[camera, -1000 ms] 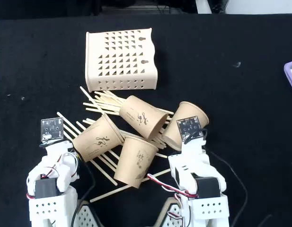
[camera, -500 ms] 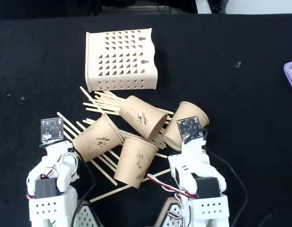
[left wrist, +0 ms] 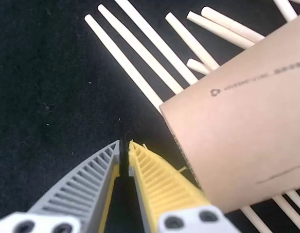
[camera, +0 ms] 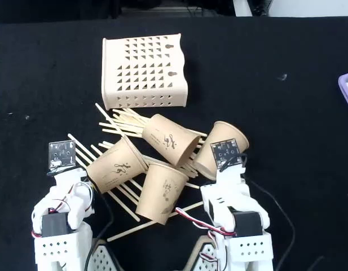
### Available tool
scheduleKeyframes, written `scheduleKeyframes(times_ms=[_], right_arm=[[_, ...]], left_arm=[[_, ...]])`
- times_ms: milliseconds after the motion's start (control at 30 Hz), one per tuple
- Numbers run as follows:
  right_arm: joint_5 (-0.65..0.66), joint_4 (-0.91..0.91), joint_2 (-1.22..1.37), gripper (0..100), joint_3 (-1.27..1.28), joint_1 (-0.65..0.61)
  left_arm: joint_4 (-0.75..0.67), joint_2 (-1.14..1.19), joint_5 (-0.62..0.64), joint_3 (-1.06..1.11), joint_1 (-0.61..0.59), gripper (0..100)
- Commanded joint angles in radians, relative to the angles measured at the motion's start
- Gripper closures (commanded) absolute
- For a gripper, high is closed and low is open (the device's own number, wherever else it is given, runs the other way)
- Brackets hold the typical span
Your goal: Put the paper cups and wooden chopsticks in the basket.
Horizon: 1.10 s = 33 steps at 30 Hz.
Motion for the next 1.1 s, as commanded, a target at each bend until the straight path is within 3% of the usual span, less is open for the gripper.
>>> scheduleKeyframes(times_ms=[0,300,433,667,800,933,1067], right_arm=[[-0.002,0.006,-0.094,98.7,-0.004,0.012],[-0.002,0.005,-0.094,98.7,-0.004,0.012],[0.0,-0.014,-0.094,98.7,-0.071,0.02],[0.0,-0.078,-0.093,98.6,-0.406,0.101],[0.044,-0.127,-0.093,98.2,-0.535,0.138],[0.241,-0.204,-0.093,85.8,-0.555,0.189],[0.319,-0.258,-0.093,71.4,-0.605,0.207]], left_arm=[[0.003,-0.005,0.011,0.022,0.013,95],[0.003,-0.005,0.005,0.022,-0.007,95],[-0.026,-0.006,0.0,-0.01,-0.142,95],[-0.178,-0.006,-0.35,-0.2,-0.389,95],[-0.256,-0.006,-0.367,-0.288,-0.435,95],[-0.282,-0.006,-0.367,-0.418,-0.418,94],[-0.285,-0.005,-0.296,-0.582,-0.334,82]])
